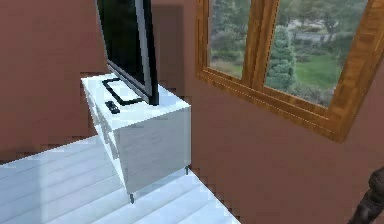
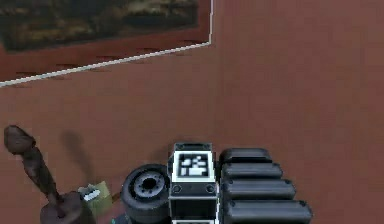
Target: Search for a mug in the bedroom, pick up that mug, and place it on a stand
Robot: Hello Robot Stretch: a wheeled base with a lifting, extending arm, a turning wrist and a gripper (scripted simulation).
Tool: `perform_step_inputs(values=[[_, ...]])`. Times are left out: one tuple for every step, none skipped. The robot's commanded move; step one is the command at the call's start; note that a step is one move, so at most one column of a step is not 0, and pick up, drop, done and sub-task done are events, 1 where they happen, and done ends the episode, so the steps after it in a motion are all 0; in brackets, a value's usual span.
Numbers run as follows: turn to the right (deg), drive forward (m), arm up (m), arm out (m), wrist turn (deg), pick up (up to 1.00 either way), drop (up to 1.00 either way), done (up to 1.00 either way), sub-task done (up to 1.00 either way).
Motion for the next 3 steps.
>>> perform_step_inputs(values=[[12.0,0.0,0.0,0.0,0.0,0.0,0.0,0.0,0.0],[3.0,0.0,0.0,0.0,0.0,0.0,0.0,0.0,0.0],[-45.0,0.0,0.0,0.0,0.0,0.0,0.0,0.0,0.0]])
